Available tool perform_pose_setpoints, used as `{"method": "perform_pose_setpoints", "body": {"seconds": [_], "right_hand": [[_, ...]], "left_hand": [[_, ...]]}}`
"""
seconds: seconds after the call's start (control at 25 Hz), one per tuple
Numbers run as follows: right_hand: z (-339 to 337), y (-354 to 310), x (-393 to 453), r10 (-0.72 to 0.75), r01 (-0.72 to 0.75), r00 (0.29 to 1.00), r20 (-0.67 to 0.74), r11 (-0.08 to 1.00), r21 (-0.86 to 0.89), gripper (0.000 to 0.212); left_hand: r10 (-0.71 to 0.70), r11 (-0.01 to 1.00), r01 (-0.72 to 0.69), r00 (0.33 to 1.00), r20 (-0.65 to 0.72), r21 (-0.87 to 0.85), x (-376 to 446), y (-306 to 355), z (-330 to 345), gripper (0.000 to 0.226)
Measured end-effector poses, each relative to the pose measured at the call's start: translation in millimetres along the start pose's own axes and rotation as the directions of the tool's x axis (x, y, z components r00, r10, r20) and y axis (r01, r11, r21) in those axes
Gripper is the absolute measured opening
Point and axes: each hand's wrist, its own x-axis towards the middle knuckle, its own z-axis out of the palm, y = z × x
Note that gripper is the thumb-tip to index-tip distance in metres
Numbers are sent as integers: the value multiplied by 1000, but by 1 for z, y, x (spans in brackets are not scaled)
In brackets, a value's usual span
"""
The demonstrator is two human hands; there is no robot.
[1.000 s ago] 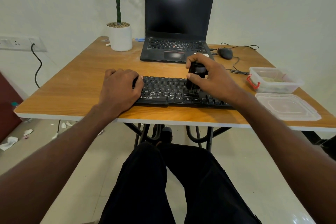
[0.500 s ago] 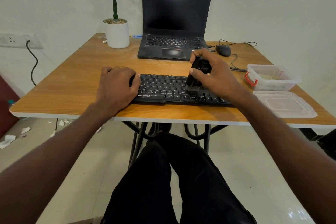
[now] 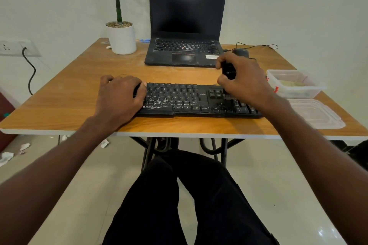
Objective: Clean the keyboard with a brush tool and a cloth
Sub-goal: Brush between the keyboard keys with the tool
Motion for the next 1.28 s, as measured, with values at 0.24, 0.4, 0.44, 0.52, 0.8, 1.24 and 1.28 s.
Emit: {"method": "perform_pose_setpoints", "body": {"seconds": [0.24,0.4,0.44,0.52,0.8,1.24,1.28], "right_hand": [[5,-4,-1,168,-165,985,22,915,368,40],[10,4,5,128,-128,992,1,992,13,41],[7,6,7,148,-151,988,-39,986,-68,43],[1,10,5,208,-206,977,-49,978,44,39],[-15,17,-2,244,-238,968,-61,967,90,37],[-4,26,-39,516,-358,830,-213,785,506,65],[-5,28,-40,495,-334,838,-231,799,500,62]], "left_hand": [[67,970,-57,997,35,-238,-2,75,-3,33],[274,959,-253,945,179,-130,-17,107,17,51],[276,959,-258,940,199,-115,-18,105,19,54],[246,966,-221,945,216,-134,-16,102,19,56],[234,967,-201,943,238,-154,-15,103,18,64],[226,973,-204,939,259,-109,-13,107,17,64],[224,973,-203,939,260,-107,-13,107,16,65]]}}
